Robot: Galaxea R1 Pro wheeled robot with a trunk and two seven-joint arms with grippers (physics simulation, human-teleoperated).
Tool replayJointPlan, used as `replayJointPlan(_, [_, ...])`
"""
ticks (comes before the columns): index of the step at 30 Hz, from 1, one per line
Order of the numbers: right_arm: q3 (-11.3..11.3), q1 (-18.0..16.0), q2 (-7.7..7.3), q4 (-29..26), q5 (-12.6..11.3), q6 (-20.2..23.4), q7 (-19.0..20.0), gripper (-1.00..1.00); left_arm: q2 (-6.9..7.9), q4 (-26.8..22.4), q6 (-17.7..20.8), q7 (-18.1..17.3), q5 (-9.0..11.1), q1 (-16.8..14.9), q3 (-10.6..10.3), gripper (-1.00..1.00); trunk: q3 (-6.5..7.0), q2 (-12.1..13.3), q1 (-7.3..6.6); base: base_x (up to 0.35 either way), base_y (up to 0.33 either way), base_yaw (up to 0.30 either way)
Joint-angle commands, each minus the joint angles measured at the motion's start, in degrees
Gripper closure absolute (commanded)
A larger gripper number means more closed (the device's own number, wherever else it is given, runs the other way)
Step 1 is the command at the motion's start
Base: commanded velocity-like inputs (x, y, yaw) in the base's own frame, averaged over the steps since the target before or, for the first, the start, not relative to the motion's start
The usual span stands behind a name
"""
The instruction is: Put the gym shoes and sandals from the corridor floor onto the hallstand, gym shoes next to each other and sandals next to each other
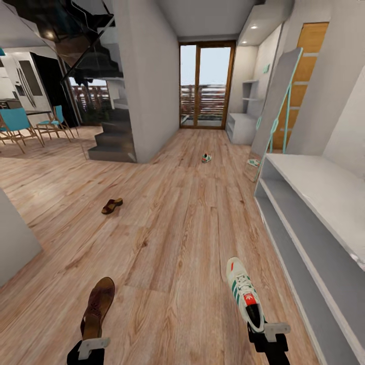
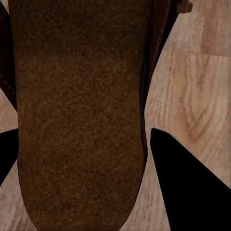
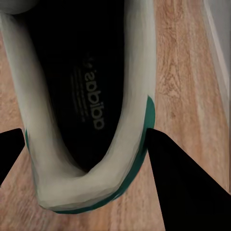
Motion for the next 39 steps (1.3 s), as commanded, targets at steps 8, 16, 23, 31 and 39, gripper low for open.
replayJointPlan(8, [0.5, 0.0, -0.03, 0.0, -0.1, -0.1, -0.4, 1.00, -0.02, 1.0, -0.2, 0.2, -0.4, 0.0, 0.1, 1.00, 1.49, 3.2, -1.77, 0.000, 0.000, -0.137])
replayJointPlan(16, [0.5, 0.0, 0.01, 0.0, -0.1, -0.1, -0.4, 1.00, -0.01, 1.2, -0.2, 0.2, -0.5, 0.0, 0.1, 1.00, 3.11, 6.4, -3.53, 0.000, 0.000, -0.286])
replayJointPlan(23, [0.5, 0.0, 0.01, 0.0, -0.1, -0.1, -0.4, 1.00, -0.02, 1.2, -0.2, 0.2, -0.5, 0.0, 0.1, 1.00, 4.53, 9.2, -5.07, 0.000, 0.000, -0.288])
replayJointPlan(31, [0.5, 0.0, 0.17, 0.0, -0.1, -0.1, -0.4, 1.00, -0.01, 1.1, -0.2, 0.2, -0.5, 0.0, 0.1, 1.00, 4.95, 10.0, -5.51, 0.000, 0.000, -0.089])
replayJointPlan(39, [0.4, 1.1, 2.27, 1.9, 0.1, 0.1, -0.8, 1.00, -0.12, 2.9, -0.8, 0.2, -0.4, 2.0, 0.1, 1.00, 4.95, 10.0, -5.51, 0.215, 0.009, -0.002])
